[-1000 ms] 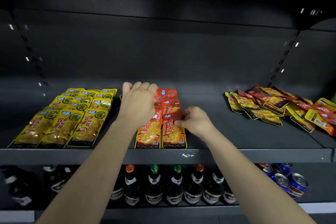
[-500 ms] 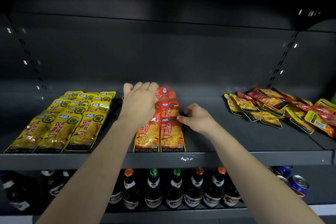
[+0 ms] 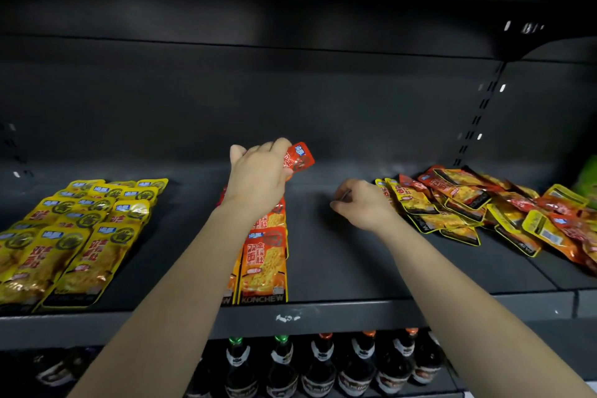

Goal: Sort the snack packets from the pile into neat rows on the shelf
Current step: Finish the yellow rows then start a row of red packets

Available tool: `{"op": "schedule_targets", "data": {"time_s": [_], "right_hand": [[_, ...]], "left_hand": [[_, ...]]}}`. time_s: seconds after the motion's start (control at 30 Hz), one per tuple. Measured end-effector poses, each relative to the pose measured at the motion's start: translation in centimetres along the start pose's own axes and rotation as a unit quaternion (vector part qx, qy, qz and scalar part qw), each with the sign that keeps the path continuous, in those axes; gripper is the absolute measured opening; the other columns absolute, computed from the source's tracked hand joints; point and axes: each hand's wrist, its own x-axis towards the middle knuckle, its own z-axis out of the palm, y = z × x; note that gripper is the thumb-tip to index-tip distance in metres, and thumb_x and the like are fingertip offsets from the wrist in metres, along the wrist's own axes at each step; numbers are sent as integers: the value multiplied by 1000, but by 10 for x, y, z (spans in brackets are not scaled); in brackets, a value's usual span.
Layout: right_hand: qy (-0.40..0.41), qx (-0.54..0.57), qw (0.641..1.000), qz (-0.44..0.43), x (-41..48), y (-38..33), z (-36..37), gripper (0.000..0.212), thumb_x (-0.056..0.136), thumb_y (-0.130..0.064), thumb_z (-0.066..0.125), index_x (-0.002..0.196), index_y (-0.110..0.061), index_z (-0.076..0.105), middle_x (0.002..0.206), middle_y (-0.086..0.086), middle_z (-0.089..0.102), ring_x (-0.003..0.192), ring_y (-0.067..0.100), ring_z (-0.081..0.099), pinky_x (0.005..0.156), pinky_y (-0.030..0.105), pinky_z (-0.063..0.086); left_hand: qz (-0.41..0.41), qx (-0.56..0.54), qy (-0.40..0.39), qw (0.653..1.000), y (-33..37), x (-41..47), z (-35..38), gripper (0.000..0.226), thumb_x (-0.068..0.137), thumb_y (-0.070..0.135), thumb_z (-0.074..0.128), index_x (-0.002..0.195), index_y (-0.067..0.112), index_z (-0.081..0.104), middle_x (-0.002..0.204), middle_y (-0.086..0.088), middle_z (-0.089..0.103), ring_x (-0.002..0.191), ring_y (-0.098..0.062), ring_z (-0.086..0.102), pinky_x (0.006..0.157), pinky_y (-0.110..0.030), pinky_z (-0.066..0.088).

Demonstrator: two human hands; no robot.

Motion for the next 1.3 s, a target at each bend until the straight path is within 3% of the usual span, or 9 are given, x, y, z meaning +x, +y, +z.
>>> {"op": "schedule_targets", "data": {"time_s": [0.27, 0.33, 0.47, 0.57, 0.67, 0.8, 0.9, 1.07, 1.3], "right_hand": [[12, -8, 1000, -12, 28, 26, -16, 6, 83, -24, 65, 88, -21, 63, 81, -4, 63, 84, 17, 60, 67, 22, 38], [12, -7, 1000, -17, 32, 29, -18, 3, 83, -23, 65, 85, -21, 63, 79, -3, 63, 80, 16, 58, 66, 21, 38], [8, 4, 1000, -24, 41, 34, -17, 5, 84, -22, 65, 83, -22, 60, 79, -4, 64, 78, 14, 57, 65, 21, 37], [8, 7, 1000, -20, 49, 34, -14, 6, 84, -24, 65, 83, -24, 60, 80, -5, 64, 79, 14, 58, 66, 21, 38], [5, 16, 1000, -20, 56, 34, -9, 6, 84, -24, 65, 82, -25, 60, 79, -6, 63, 81, 15, 60, 67, 23, 42], [7, 29, 999, -26, 58, 38, 0, 7, 84, -21, 64, 83, -24, 58, 79, -6, 63, 78, 16, 58, 62, 21, 40], [2, 38, 999, -27, 57, 42, 4, 8, 86, -20, 64, 86, -23, 57, 85, -3, 66, 80, 17, 59, 62, 20, 38], [13, 32, 999, -27, 59, 46, 4, 10, 87, -20, 63, 89, -25, 55, 86, -4, 64, 83, 18, 59, 68, 21, 37], [22, 19, 999, -34, 61, 49, 5, 12, 87, -21, 63, 98, -23, 59, 88, -4, 65, 88, 21, 62, 72, 24, 42]], "left_hand": [[-57, -107, -52, 991, 23, 32, 28, 49, 93, 28, 59, 135, 15, 39, 120, -9, 63, 113, -33, 56, 97, -40, 30], [-92, -190, -64, 975, 22, 36, 36, 53, 88, 26, 64, 135, 17, 40, 120, -9, 64, 112, -34, 57, 100, -42, 39], [-141, -309, -106, 934, 14, 38, 53, 60, 81, 17, 74, 133, 18, 45, 117, -4, 64, 105, -23, 61, 90, -37, 50], [-153, -304, -137, 930, 6, 36, 61, 54, 79, 18, 76, 127, 18, 51, 111, 0, 64, 100, -18, 62, 83, -28, 47], [-152, -277, -146, 938, 2, 39, 63, 58, 71, 18, 83, 121, 16, 56, 107, -3, 67, 97, -19, 64, 83, -29, 48], [-138, -226, -180, 947, -1, 38, 69, 85, 59, 22, 90, 135, 14, 52, 126, -6, 56, 109, -22, 58, 95, -33, 46], [-134, -189, -202, 951, -5, 34, 74, 92, 61, 25, 90, 141, 14, 45, 137, -6, 42, 122, -24, 48, 102, -32, 40], [-143, -187, -192, 953, -8, 33, 79, 93, 59, 25, 90, 138, 27, 42, 131, -2, 48, 119, -25, 50, 101, -46, 44], [-88, -109, -184, 973, -5, 35, 84, 81, 71, 25, 82, 139, 29, 39, 136, 1, 46, 126, -21, 46, 104, -38, 25]]}}
